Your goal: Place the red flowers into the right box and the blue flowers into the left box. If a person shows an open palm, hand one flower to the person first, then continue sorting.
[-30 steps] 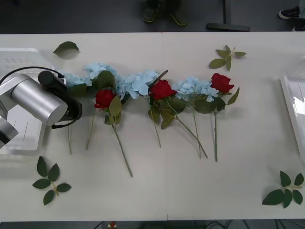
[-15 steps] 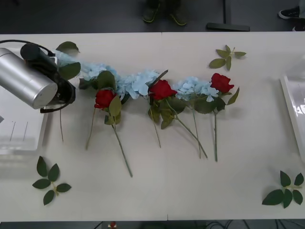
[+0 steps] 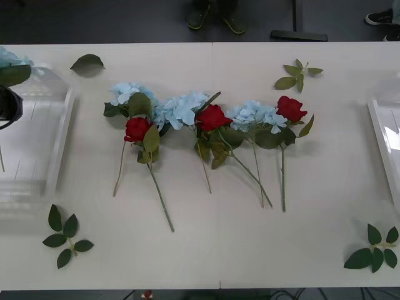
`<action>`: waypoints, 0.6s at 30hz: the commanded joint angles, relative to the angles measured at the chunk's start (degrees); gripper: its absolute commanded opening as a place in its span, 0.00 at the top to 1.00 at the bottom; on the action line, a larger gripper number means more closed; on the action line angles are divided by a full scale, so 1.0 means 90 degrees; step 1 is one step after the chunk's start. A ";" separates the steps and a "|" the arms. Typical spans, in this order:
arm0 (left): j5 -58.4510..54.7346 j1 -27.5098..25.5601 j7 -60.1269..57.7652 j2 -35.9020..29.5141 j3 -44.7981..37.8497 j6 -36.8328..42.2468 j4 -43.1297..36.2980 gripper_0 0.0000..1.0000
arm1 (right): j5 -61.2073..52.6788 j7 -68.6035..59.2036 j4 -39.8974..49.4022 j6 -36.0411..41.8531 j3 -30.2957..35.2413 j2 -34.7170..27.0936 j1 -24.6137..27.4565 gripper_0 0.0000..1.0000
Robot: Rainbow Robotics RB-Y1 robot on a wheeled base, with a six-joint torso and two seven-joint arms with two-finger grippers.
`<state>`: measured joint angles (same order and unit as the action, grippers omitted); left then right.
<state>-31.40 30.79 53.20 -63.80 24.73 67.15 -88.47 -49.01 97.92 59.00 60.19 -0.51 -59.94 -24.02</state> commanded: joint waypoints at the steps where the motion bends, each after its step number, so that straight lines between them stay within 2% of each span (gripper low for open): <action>1: 0.0100 -0.0043 0.0515 -0.0177 -0.0072 -0.0225 0.0552 1.00 | -0.0443 0.0058 0.0339 0.0549 0.0066 -0.0167 -0.0183 0.17; 7: 0.0295 -0.0043 0.1150 -0.0177 -0.0072 -0.0049 0.1080 1.00 | -0.1225 -0.0147 0.0876 0.1818 0.0066 -0.0362 -0.0524 0.17; 10: 0.0295 -0.0053 0.1374 -0.0157 0.0015 -0.0049 0.1295 1.00 | -0.1635 -0.0811 0.1403 0.2414 0.0066 -0.0382 -0.0593 0.17; 18: 0.0305 -0.0053 0.1355 -0.0147 0.0260 -0.0059 0.1246 0.99 | -0.1957 -0.2374 0.2819 0.3205 -0.0061 -0.0294 -0.0583 0.17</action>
<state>-29.00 30.44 66.29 -64.14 27.69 66.49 -76.42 -66.59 79.97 80.54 88.50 -0.52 -60.23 -28.24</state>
